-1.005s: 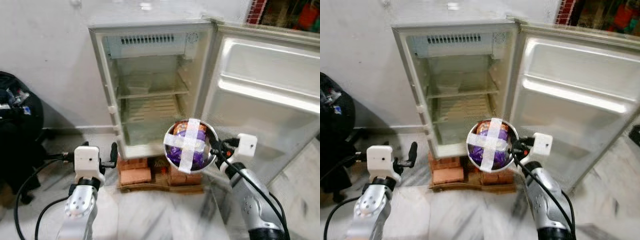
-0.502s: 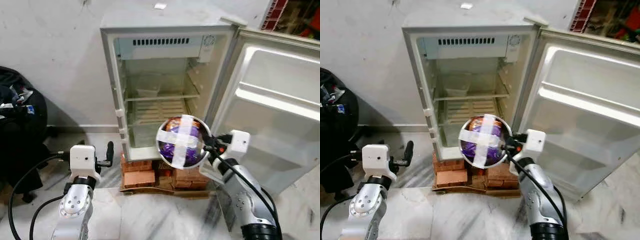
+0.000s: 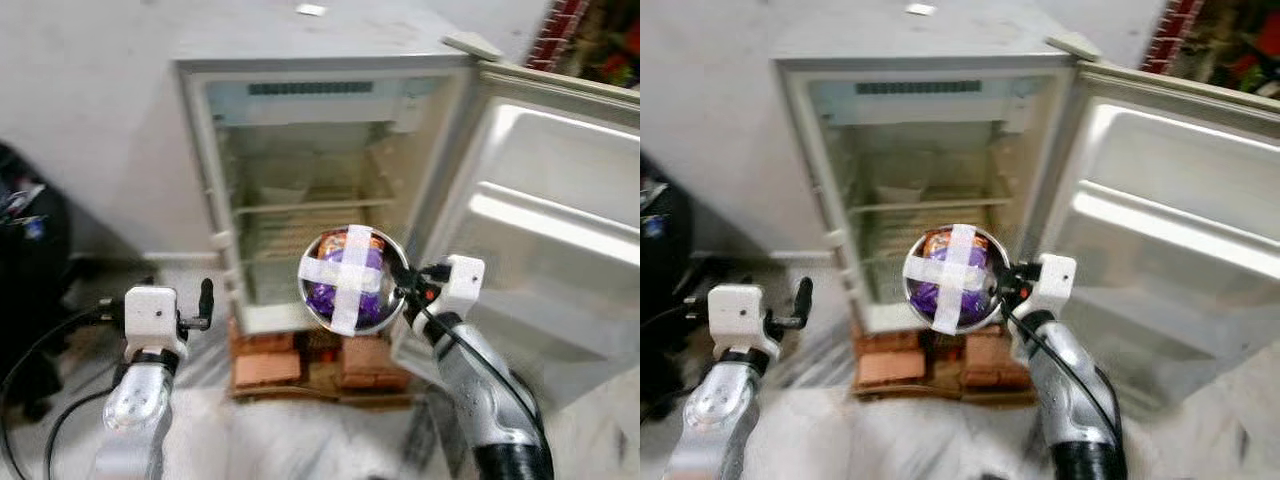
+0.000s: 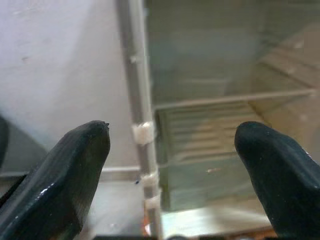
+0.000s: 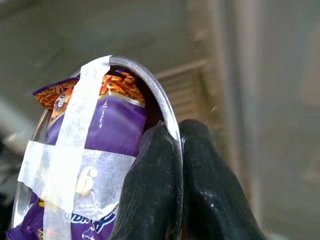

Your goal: Restocking fridge

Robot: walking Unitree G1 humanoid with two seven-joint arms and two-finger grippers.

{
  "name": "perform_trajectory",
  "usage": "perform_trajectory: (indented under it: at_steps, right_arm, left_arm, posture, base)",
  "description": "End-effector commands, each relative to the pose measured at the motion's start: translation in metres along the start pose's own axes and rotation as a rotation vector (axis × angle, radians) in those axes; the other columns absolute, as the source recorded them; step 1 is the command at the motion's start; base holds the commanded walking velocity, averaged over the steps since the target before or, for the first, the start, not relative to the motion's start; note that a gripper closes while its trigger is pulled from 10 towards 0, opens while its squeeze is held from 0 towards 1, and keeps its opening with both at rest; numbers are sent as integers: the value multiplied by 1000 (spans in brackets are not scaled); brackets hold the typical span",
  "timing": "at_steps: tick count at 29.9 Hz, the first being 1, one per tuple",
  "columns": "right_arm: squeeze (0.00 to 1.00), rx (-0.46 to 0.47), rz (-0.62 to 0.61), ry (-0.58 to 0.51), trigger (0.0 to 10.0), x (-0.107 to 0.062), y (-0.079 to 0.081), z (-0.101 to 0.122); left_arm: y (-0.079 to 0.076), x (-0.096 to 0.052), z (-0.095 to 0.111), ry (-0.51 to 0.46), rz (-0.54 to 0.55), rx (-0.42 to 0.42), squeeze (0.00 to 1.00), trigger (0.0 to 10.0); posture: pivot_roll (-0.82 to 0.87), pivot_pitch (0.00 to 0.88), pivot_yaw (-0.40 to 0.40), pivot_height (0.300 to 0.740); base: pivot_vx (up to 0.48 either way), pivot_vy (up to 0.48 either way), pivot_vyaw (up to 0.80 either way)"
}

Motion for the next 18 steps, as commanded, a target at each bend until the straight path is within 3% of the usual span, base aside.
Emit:
perform_trajectory:
  at_steps: [1,18]
  right_arm:
    - [0,7,76,-40,10000,7,22,8]
    - [0,7,136,-17,10000,6,30,4]
  left_arm:
    - [14,0,2,-7,35,29,0,10000]
    - [9,-2,0,4,27,12,0,10000]
  posture:
    - [95,0,-21,740]
    - [88,0,-23,740]
  base:
    - [345,0,0]
    - [338,0,0]
Point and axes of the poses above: a point about 5 cm out from each wrist's last joint towards the gripper, its own x axis pointing out of the wrist towards the gripper, its own z axis along the axis of the wrist's last joint, y = z × x, the point moved 2 cm from there along x, pointing out of the wrist towards the gripper, and after that the axes turned 8 degrees about x, right-handed, at the moved point
